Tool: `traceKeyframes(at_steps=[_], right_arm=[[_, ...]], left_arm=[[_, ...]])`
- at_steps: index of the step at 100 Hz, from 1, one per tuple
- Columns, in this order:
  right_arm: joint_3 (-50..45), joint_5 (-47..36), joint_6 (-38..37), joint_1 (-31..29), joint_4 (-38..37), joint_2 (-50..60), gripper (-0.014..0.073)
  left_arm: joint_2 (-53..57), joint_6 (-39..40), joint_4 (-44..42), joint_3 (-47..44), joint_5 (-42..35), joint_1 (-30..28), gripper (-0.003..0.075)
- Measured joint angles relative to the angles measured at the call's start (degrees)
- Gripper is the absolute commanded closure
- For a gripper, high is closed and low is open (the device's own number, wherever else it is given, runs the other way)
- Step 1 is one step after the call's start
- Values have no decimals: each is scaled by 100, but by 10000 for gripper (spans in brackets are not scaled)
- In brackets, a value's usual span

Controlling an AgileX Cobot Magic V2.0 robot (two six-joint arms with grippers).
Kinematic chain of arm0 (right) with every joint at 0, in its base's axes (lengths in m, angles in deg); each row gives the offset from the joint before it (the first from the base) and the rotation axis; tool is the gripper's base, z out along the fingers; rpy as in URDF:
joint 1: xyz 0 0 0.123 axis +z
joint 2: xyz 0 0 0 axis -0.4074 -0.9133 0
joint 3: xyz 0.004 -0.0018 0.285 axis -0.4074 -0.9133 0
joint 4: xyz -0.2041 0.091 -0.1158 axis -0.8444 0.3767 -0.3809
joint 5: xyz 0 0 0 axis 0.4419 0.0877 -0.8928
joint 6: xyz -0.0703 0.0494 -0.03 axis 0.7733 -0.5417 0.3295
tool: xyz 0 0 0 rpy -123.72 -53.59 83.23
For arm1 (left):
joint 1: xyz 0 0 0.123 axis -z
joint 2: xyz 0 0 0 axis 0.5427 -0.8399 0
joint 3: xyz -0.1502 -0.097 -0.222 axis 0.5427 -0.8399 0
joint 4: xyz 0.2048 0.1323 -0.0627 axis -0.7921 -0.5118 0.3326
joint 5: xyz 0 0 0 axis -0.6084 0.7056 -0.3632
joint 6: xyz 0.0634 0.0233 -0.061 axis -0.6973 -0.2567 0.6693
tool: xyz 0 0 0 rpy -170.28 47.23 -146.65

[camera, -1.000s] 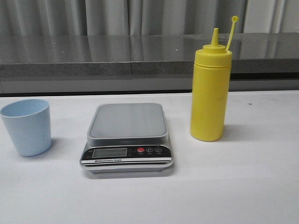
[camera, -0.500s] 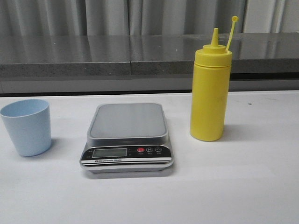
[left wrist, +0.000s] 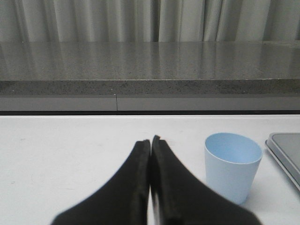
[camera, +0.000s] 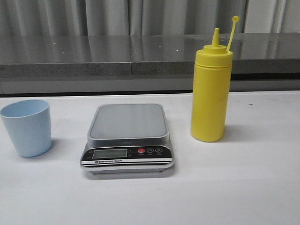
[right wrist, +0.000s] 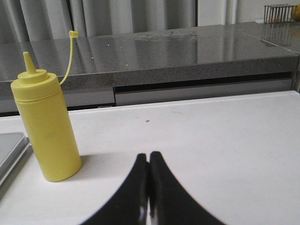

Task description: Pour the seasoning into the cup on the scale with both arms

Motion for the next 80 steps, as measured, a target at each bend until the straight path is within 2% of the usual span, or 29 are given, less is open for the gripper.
traceKeyframes(at_steps=[43, 80], right_arm=[[0, 0, 0, 0, 0, 0, 652], [0, 0, 0, 0, 0, 0, 652]], left_arm=[[0, 0, 0, 70, 35, 0, 740], [-405, 0, 105, 1096, 316, 0, 740]])
